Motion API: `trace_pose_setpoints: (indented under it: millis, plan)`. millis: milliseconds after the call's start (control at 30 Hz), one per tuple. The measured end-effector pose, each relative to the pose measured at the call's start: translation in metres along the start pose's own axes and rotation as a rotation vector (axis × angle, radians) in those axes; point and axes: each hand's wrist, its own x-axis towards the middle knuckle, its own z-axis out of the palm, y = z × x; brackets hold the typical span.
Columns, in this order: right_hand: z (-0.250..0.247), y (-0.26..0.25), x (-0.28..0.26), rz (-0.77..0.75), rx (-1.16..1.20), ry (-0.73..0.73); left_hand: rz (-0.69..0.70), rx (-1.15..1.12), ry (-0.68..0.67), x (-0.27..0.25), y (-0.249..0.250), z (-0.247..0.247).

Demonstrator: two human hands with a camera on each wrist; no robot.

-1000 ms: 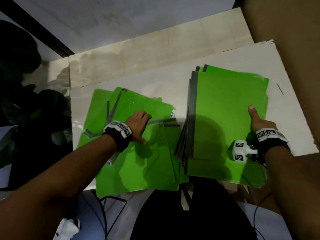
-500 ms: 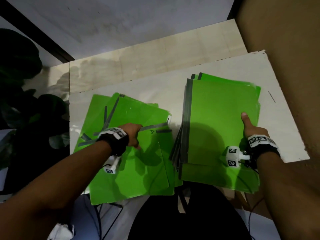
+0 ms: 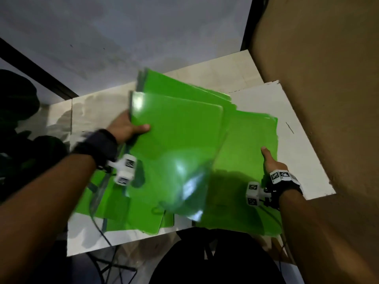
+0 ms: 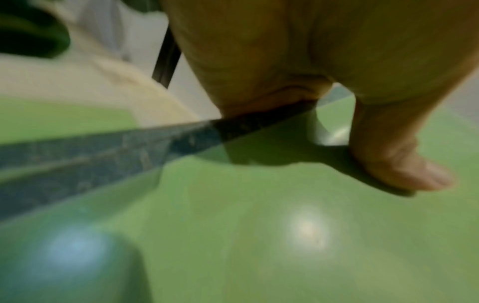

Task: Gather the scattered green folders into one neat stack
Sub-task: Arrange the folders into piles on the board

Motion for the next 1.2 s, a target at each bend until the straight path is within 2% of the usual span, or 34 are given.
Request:
trace_pose_setpoints:
  millis: [100, 200, 300, 400, 467, 567, 633, 767, 833, 867, 967, 1067, 1200]
  plan:
    - [-0.002, 0.002, 0.000, -0.006, 0.041, -0.040, -0.110, -0.035, -0.005, 0.011, -0.022, 0.088]
    - [-0.001, 0.003, -0.002, -0.002, 0.090, -0.073, -0.196, 0.107, 0.068, 0.010, -0.027, 0.158]
    - [0.001, 0.005, -0.002, -0.031, 0.131, -0.101, -0.246, 0.160, 0.118, 0.004, -0.026, 0.190]
    - [0.007, 0.006, -0.005, -0.068, 0.123, -0.104, -0.168, 0.262, 0.147, 0.007, -0.040, 0.204]
    - [0.012, 0.006, -0.006, -0.071, 0.087, -0.096, -0.105, 0.307, 0.089, 0.002, -0.044, 0.209]
    - [0.022, 0.004, -0.008, -0.058, 0.014, -0.064, -0.043, 0.180, -0.016, 0.003, -0.050, 0.186]
    - [0.029, 0.002, -0.009, -0.062, -0.005, -0.023, -0.097, 0.238, 0.049, 0.014, -0.074, 0.150]
    - [0.045, -0.001, -0.008, -0.046, -0.027, -0.010, -0.373, 0.507, 0.354, 0.006, -0.133, 0.062]
    - [0.053, -0.003, -0.008, -0.036, -0.041, -0.011, -0.527, 0.551, 0.392, -0.007, -0.158, 0.027]
    - [0.057, -0.003, -0.008, -0.032, -0.050, -0.007, -0.584, 0.561, 0.360, -0.014, -0.168, 0.015]
    - [0.067, -0.006, -0.010, -0.044, -0.088, 0.012, -0.634, 0.559, 0.277, -0.025, -0.192, 0.004]
    - [0.071, -0.006, -0.013, -0.038, -0.101, 0.044, -0.629, 0.666, 0.318, -0.024, -0.196, 0.001]
    - [0.071, -0.005, -0.008, -0.010, -0.122, 0.058, -0.655, 0.728, 0.293, -0.023, -0.194, -0.005]
